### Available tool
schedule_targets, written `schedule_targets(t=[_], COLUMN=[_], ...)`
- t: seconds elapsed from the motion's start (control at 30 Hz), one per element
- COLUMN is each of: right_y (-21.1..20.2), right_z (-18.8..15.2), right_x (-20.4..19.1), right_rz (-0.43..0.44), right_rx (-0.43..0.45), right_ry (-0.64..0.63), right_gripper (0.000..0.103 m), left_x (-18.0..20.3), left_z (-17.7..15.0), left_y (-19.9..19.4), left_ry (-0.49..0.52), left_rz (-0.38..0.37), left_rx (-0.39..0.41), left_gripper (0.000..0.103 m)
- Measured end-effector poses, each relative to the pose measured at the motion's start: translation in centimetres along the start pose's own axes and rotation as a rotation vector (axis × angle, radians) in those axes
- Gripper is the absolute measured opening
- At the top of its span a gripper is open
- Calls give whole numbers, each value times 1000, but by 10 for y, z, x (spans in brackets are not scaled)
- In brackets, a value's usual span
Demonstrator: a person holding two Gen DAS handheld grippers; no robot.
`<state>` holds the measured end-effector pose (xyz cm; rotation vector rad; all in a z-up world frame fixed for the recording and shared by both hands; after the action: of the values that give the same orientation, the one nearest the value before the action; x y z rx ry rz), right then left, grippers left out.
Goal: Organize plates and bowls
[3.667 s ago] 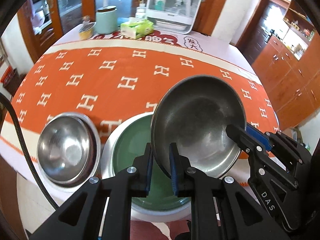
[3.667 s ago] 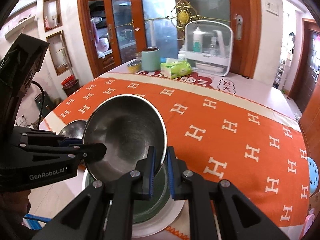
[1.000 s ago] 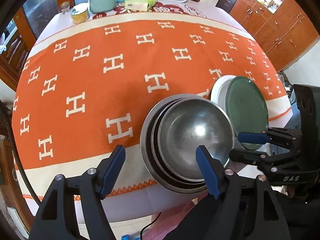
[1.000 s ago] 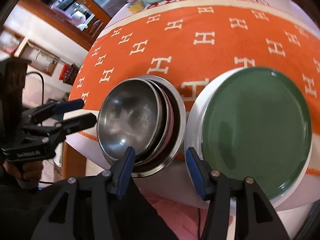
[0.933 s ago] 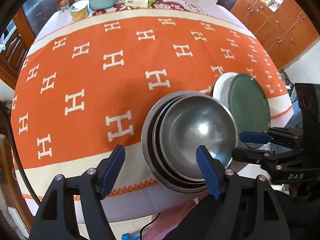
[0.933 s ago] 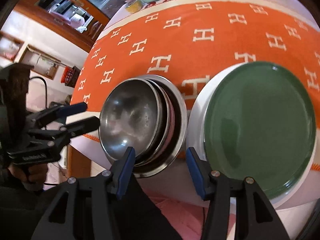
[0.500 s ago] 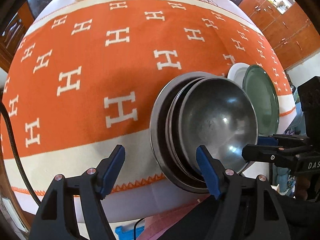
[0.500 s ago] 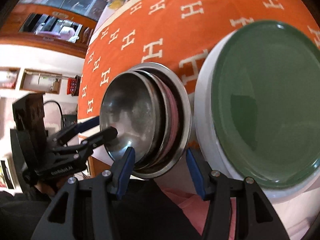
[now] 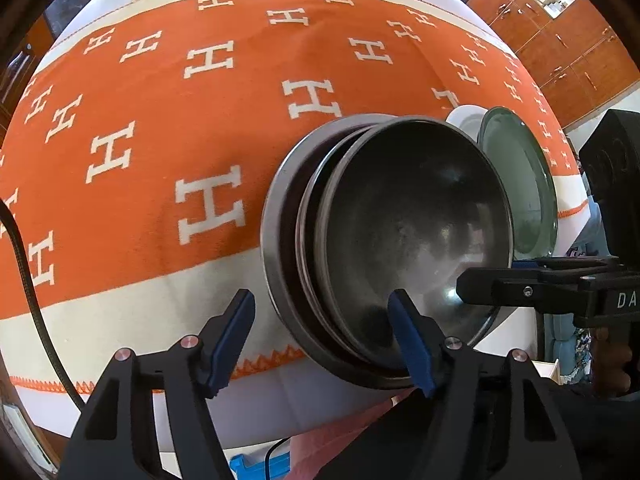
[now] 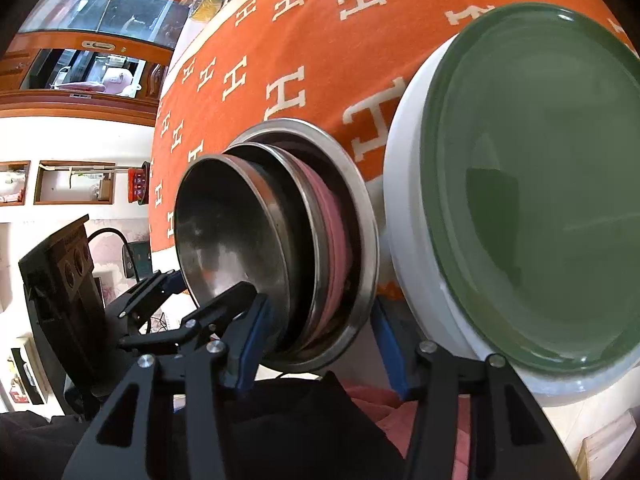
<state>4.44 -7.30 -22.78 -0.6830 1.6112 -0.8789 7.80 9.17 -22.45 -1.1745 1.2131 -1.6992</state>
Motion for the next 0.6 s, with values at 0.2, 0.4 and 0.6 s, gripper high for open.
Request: schedule_targets(t=[0.2,0.4,0.6], right_y=[0,-2,-4], right_z=[4,3,1], right_x=[2,7,7], right_rz=[9,15,9], right_rx=[14,23,32], right_ry=[18,34,18], right_gripper=[38,34,34], left_x=[4,7,-4], left_z=[4,14,15], left_y=[5,6,4], left_ry=[-4,8,-30], left_rz=[-16,-28,-68], left_rx=[6,13,40], left_gripper=[60,48,45])
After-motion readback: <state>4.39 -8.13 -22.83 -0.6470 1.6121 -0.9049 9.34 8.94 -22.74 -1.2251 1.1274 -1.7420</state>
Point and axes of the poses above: each gripper's, at about its wrist camera, not at the fingertips, and y roughly the way its jaws point, x to its right, z to its top, the point moved 3 cm from there along y, roughly the way its jaws point, and after that the axes turned 1 degree about -z, right-handed, at the moved point
